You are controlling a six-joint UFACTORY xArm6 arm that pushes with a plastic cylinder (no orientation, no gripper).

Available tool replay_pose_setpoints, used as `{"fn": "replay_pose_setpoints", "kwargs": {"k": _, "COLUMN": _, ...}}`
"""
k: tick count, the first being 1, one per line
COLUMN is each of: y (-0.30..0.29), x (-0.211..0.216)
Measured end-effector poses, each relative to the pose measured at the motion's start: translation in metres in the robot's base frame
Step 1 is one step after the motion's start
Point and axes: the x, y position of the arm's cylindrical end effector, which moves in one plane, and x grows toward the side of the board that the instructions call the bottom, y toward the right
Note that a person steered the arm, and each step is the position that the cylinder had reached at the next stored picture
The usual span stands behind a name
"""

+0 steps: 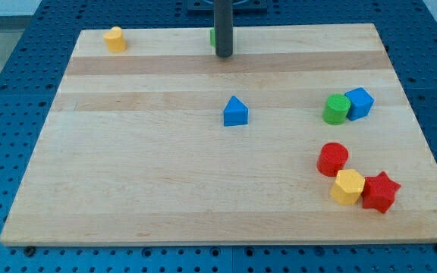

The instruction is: Place your arm to the left of the yellow hexagon

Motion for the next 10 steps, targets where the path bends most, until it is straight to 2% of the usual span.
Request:
{"fn": "replay_pose_setpoints", "kwargs": {"k": 2, "y": 0.003, "x": 0.054}}
{"fn": "replay_pose_setpoints", "kwargs": {"k": 5, "y": 0.061, "x": 0.102}}
{"fn": "replay_pose_setpoints", "kwargs": {"k": 7, "y": 0.061, "x": 0.160}}
{"fn": "replay_pose_setpoints", "kwargs": {"k": 10, "y": 0.061, "x": 0.271}}
